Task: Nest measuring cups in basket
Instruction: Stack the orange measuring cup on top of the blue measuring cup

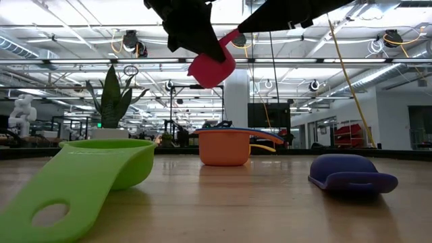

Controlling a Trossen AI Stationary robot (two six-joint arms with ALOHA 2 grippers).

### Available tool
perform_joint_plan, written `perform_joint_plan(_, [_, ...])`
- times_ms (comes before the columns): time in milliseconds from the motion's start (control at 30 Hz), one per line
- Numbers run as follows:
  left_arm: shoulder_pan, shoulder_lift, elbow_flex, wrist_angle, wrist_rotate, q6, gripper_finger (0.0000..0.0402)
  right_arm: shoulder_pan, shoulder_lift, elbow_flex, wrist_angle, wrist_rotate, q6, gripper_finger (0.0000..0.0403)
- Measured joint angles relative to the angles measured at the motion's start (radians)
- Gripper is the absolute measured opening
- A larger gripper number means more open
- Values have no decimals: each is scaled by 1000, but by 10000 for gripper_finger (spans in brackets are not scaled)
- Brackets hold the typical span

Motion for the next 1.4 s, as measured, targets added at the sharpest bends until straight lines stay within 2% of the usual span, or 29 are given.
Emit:
perform_joint_plan(233, [0,0,0,9,-1,6,9,0,0,0,0,-1,8,161])
perform_joint_plan(433, [1,0,0,13,-1,7,26,0,0,0,1,-3,8,139])
perform_joint_plan(700, [1,0,0,11,-1,8,12,0,0,0,0,-3,8,129])
perform_joint_plan(933, [1,0,0,24,0,-2,71,0,0,0,2,3,9,128])
perform_joint_plan(1400, [-44,-31,0,19,-10,-48,158,5,-22,0,0,-8,4,128])
